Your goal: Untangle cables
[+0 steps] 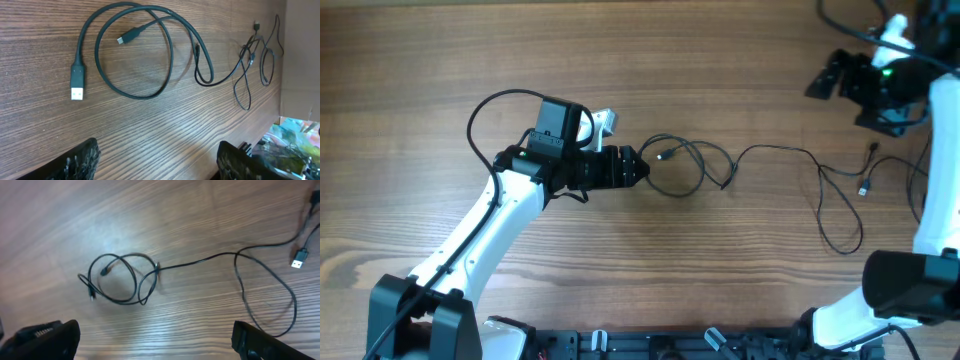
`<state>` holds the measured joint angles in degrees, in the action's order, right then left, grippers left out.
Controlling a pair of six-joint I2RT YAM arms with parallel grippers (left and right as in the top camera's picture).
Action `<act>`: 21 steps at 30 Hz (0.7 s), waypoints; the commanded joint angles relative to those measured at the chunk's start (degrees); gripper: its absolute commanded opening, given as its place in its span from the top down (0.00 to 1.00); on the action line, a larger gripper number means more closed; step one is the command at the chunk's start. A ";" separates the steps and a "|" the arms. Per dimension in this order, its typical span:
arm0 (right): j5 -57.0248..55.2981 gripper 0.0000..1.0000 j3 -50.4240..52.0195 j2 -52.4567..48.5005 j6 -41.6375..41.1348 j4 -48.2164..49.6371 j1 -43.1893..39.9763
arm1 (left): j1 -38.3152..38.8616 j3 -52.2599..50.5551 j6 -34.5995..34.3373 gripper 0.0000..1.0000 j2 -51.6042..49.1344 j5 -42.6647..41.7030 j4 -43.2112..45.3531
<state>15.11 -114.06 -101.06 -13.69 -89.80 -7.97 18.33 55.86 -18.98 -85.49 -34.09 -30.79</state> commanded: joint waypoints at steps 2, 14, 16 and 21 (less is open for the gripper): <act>-7.28 0.00 0.20 -1.11 -6.32 0.63 7.87 | 0.22 0.02 0.50 0.22 0.20 0.55 0.15; -14.91 0.00 4.94 -8.48 -15.96 3.41 18.08 | 0.22 0.02 0.50 0.23 0.20 0.55 0.13; -15.06 0.00 11.34 -8.48 -17.77 6.75 18.14 | 0.22 0.02 0.50 0.23 0.20 0.55 0.13; -12.26 0.00 32.00 -8.48 -23.32 24.37 18.25 | 0.22 0.02 0.50 0.23 0.20 0.55 0.13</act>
<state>2.24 -88.23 -109.38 -32.86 -70.65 9.74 18.33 55.86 -18.98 -85.49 -33.89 -30.79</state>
